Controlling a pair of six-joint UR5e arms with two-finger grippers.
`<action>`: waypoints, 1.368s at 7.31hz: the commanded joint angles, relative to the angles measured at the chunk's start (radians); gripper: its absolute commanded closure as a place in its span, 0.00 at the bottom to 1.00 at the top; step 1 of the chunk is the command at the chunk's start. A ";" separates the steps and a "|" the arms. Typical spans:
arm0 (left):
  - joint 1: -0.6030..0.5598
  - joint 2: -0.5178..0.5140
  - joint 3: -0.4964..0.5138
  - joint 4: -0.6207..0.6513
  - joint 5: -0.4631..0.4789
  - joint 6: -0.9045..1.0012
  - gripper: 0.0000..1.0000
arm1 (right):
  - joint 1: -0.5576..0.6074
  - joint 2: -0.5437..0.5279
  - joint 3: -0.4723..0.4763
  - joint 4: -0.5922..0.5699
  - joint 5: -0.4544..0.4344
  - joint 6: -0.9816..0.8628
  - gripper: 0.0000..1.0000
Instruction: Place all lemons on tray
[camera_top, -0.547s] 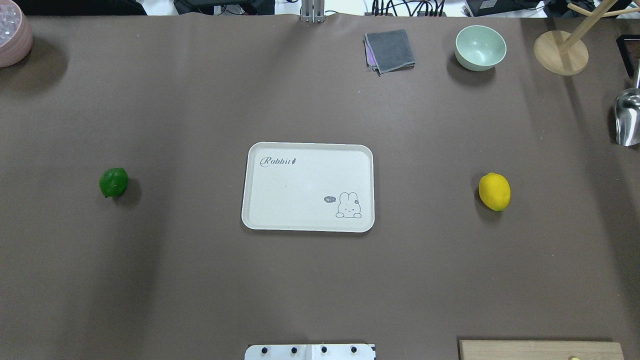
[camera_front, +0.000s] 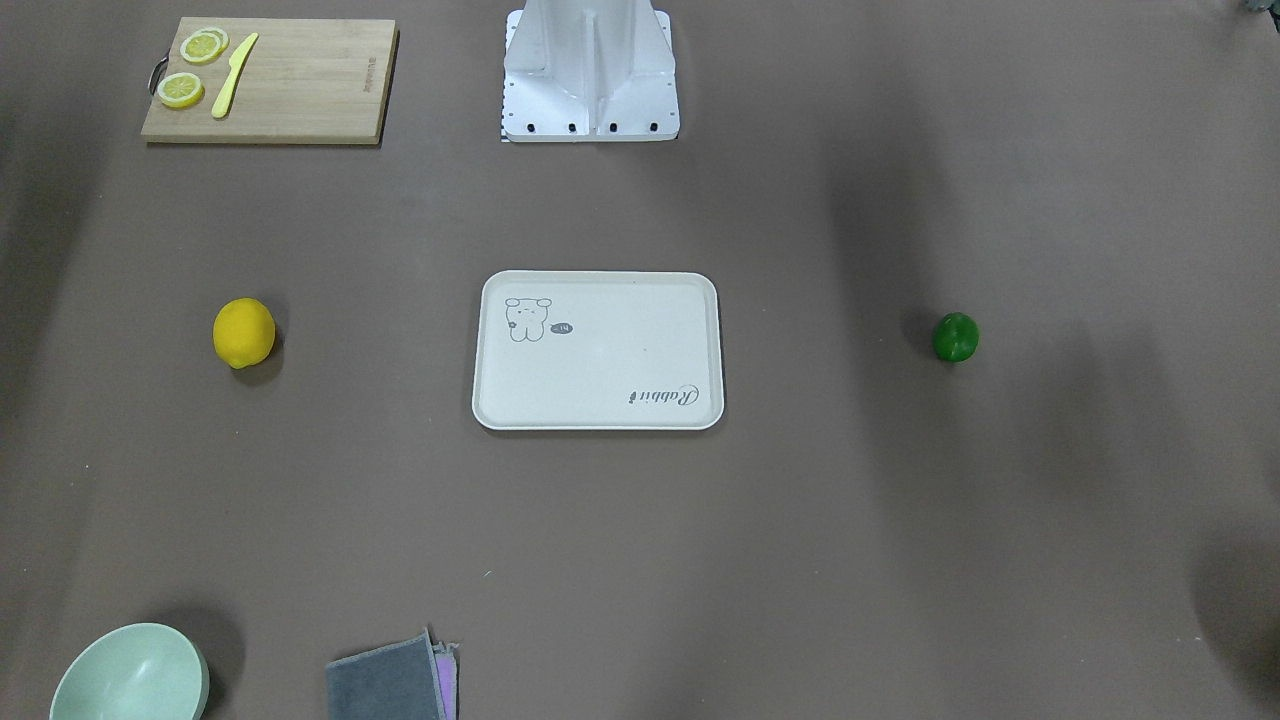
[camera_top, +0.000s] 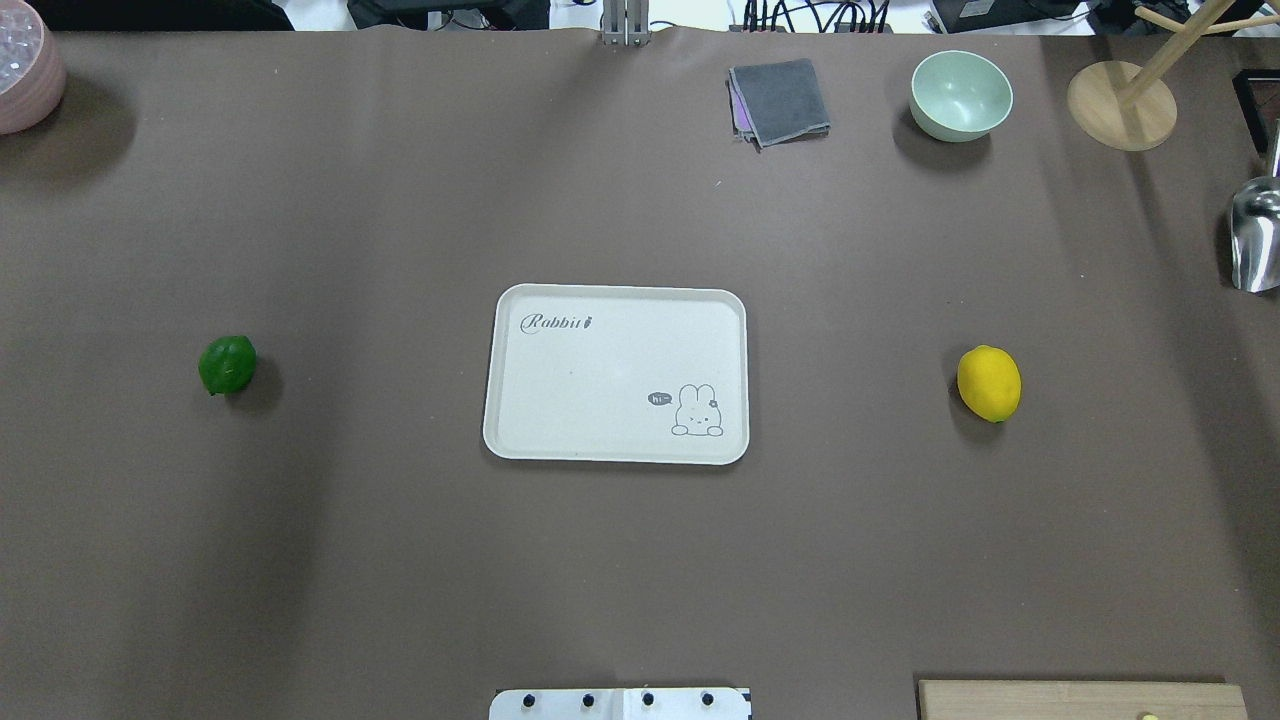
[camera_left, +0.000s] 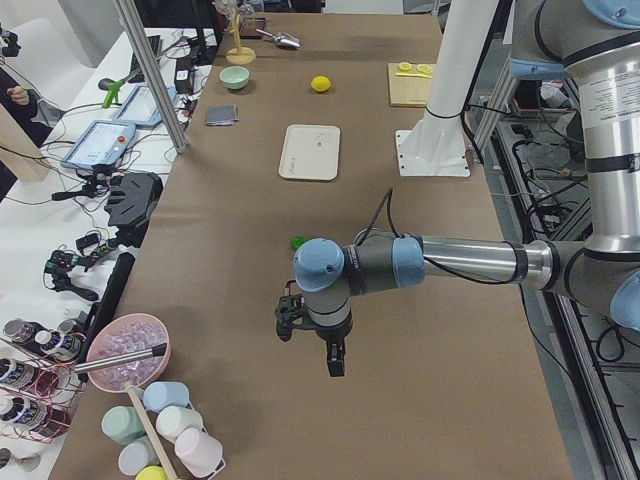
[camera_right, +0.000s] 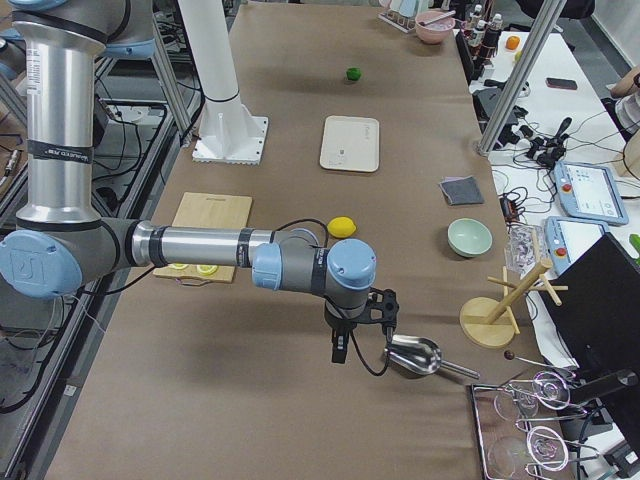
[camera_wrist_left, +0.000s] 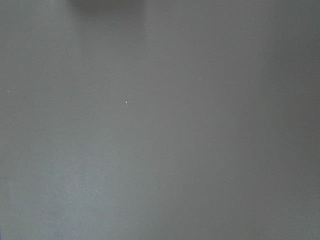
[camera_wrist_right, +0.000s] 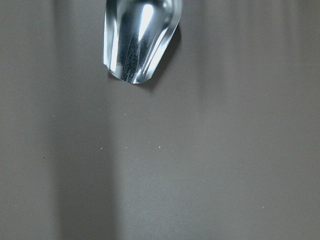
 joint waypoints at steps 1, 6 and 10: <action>0.009 0.009 -0.047 0.002 -0.005 -0.013 0.03 | -0.003 0.002 0.025 0.000 0.019 0.005 0.01; 0.203 -0.167 -0.104 0.099 -0.045 -0.362 0.03 | -0.256 0.057 0.179 -0.001 0.085 0.287 0.01; 0.435 -0.275 -0.073 0.004 -0.090 -0.738 0.03 | -0.545 0.125 0.149 0.265 0.061 0.677 0.01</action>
